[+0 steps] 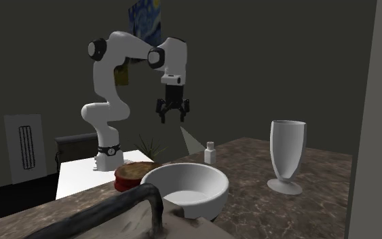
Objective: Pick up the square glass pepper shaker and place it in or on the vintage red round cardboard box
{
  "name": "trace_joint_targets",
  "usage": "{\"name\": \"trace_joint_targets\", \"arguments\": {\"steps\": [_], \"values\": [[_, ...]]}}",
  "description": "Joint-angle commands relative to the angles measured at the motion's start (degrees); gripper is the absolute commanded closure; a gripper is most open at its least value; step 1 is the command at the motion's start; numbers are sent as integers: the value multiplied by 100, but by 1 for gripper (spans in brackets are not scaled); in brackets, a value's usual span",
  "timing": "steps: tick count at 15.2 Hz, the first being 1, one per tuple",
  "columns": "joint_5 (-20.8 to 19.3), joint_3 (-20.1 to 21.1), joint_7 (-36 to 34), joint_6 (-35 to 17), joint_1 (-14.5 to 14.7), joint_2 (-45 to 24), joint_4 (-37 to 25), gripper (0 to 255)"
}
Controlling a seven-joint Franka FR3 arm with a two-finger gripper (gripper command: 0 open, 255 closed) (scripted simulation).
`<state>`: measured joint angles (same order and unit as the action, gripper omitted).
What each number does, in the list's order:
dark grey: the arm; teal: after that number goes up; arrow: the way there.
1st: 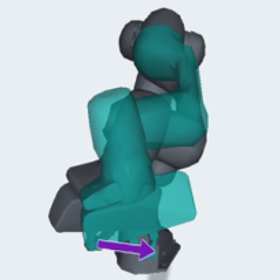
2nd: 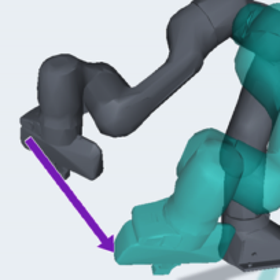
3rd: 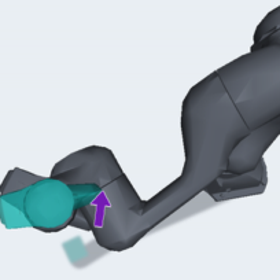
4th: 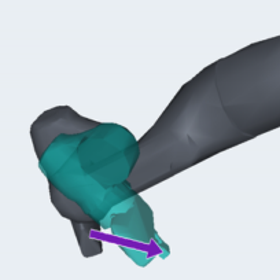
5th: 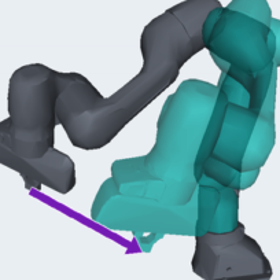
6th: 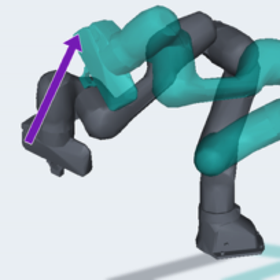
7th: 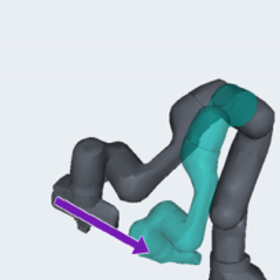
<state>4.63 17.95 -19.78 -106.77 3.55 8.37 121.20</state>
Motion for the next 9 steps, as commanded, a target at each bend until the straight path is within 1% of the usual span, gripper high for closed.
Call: {"name": "trace_joint_targets", "arguments": {"steps": [1,5,9], "values": [[-118,114,-228,-79,42,-491,-340,0],[-410,275,-686,-97,203,-1465,-1138,0],[-728,337,-1097,13,456,-2470,-2081,0]]}}
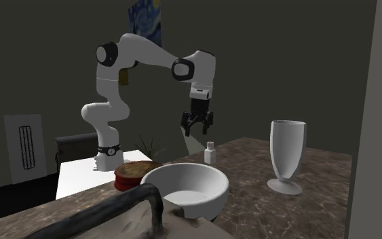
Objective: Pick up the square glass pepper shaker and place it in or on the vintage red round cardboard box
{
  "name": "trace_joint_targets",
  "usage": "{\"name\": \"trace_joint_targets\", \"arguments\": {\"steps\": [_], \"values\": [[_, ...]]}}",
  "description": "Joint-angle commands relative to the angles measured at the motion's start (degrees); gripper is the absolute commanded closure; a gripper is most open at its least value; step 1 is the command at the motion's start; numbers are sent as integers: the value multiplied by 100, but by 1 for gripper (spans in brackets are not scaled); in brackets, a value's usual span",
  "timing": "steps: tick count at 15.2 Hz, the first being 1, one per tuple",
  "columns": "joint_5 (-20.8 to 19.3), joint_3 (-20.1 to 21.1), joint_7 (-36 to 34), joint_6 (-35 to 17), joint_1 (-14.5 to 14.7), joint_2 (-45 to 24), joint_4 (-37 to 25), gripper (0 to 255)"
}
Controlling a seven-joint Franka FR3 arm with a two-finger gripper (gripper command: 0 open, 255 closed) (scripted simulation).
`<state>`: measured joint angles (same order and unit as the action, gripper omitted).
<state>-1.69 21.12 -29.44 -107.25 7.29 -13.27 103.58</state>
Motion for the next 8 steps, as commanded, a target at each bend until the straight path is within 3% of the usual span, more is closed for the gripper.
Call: {"name": "trace_joint_targets", "arguments": {"steps": [1,6,8], "values": [[-172,20,-221,110,161,-561,-582,0],[-487,-38,-557,462,585,-1794,-1989,0],[-492,-44,-562,311,580,-1801,-1844,0]]}}
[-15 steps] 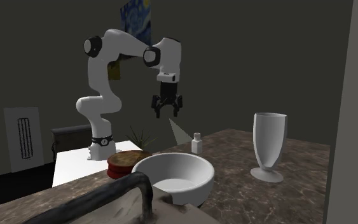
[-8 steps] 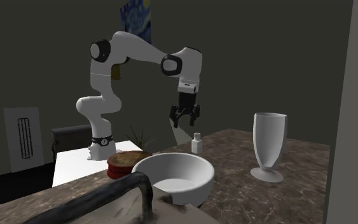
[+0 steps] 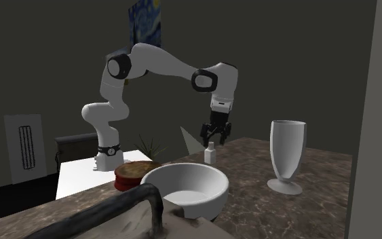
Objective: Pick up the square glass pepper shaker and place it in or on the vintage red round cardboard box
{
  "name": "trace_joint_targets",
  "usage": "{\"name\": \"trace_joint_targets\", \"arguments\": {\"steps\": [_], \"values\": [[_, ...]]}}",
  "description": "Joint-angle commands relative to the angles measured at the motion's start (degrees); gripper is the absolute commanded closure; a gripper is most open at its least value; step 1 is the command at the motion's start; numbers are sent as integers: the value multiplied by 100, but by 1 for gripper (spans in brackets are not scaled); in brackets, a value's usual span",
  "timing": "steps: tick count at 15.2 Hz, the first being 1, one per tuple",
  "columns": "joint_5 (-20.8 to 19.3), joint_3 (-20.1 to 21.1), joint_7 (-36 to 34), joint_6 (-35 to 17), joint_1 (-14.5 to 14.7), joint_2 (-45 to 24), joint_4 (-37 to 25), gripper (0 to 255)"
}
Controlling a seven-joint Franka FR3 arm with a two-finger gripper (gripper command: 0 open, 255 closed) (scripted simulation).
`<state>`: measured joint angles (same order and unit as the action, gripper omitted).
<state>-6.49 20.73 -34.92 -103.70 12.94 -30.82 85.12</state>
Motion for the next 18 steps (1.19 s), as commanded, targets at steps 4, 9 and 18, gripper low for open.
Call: {"name": "trace_joint_targets", "arguments": {"steps": [4,9,18], "values": [[-31,-15,-31,-339,5,-76,269,0],[-40,-21,-37,-452,3,-94,366,0],[-40,-21,-37,-452,3,-94,366,255]]}}
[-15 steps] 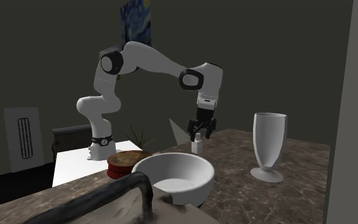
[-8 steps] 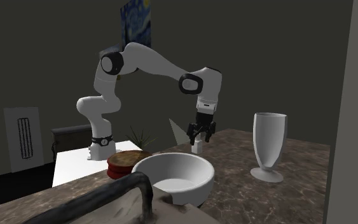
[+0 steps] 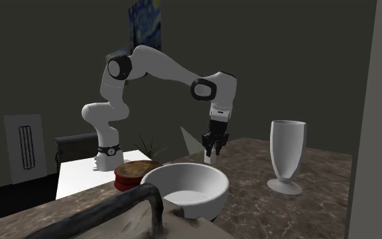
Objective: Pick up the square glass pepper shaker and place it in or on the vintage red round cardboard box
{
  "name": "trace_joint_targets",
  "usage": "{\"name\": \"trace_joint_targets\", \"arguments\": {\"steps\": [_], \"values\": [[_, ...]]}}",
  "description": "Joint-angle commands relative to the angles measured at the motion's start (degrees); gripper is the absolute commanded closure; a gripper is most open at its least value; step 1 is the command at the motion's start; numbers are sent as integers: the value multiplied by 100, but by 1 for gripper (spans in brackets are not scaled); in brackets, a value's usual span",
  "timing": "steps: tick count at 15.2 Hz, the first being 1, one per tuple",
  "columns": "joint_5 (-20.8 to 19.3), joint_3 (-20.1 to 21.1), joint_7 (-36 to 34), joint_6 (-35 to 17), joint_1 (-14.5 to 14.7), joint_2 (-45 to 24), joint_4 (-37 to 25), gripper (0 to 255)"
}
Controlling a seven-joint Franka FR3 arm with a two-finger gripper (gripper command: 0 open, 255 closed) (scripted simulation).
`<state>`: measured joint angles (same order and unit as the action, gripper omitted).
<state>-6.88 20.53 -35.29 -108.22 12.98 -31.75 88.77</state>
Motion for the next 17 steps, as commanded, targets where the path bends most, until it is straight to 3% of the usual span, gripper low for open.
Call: {"name": "trace_joint_targets", "arguments": {"steps": [1,5,17], "values": [[0,0,0,1,0,-1,1,255],[0,0,0,0,0,-1,1,255],[104,62,26,770,-11,298,-485,255]]}}
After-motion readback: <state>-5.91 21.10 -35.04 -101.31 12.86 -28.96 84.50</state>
